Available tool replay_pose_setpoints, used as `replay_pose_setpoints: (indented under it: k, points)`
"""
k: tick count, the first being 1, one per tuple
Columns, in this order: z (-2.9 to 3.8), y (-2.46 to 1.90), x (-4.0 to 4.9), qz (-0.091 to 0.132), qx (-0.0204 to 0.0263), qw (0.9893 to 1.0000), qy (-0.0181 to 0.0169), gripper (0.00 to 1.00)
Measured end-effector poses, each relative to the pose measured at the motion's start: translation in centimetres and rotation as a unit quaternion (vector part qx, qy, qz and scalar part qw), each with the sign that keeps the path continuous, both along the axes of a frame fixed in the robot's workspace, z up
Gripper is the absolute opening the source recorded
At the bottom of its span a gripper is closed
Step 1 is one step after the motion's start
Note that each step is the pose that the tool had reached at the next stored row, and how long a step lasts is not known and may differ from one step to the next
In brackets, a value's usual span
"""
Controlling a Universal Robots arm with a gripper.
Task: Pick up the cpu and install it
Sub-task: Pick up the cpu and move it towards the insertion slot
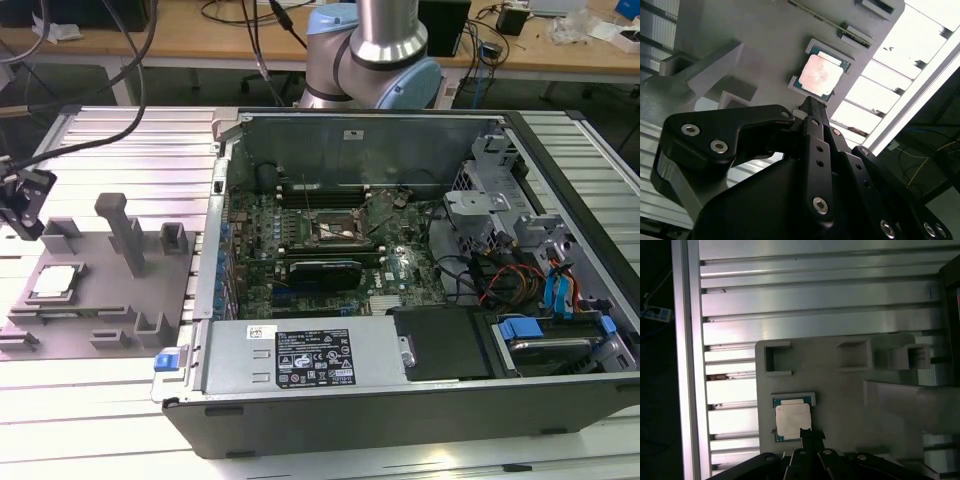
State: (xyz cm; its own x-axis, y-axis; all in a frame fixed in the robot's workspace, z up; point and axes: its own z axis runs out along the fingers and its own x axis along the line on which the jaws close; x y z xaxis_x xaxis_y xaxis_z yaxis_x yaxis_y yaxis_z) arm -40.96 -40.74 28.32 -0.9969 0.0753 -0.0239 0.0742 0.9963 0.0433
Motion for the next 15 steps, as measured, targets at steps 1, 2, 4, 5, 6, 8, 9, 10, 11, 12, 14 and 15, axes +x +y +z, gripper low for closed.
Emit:
replay_pose_setpoints:
  k: [1, 2, 4, 5, 6, 8, 9, 10, 11, 12, 14, 15]
  points:
    - [-0.15, -0.01, -0.01, 0.000, 0.0000, 1.0000, 0.0000, 0.11]
    - [-0.43, -0.03, -0.03, 0.000, 0.0000, 1.0000, 0.0000, 0.11]
    - [-0.68, -0.04, -0.05, 0.000, 0.0000, 1.0000, 0.0000, 0.11]
    - [-0.79, -0.04, -0.06, 0.000, 0.0000, 1.0000, 0.0000, 0.11]
    - [-0.92, -0.04, -0.08, 0.000, 0.0000, 1.0000, 0.0000, 0.11]
    - [-1.47, -0.04, -0.15, 0.000, 0.0000, 1.0000, 0.0000, 0.11]
    - [-1.65, -0.05, -0.17, 0.000, 0.0000, 1.0000, 0.0000, 0.11]
    - [-1.90, -0.06, -0.19, 0.000, 0.0000, 1.0000, 0.0000, 0.11]
    - [-2.22, -0.10, -0.23, 0.000, 0.0000, 1.0000, 0.0000, 0.11]
    - [-2.47, -0.14, -0.25, 0.000, 0.0000, 1.0000, 0.0001, 0.11]
    - [-2.85, -0.20, -0.29, 0.000, 0.0001, 1.0000, 0.0000, 0.11]
    - [-3.01, -0.22, -0.32, 0.000, 0.0000, 1.0000, 0.0000, 0.11]
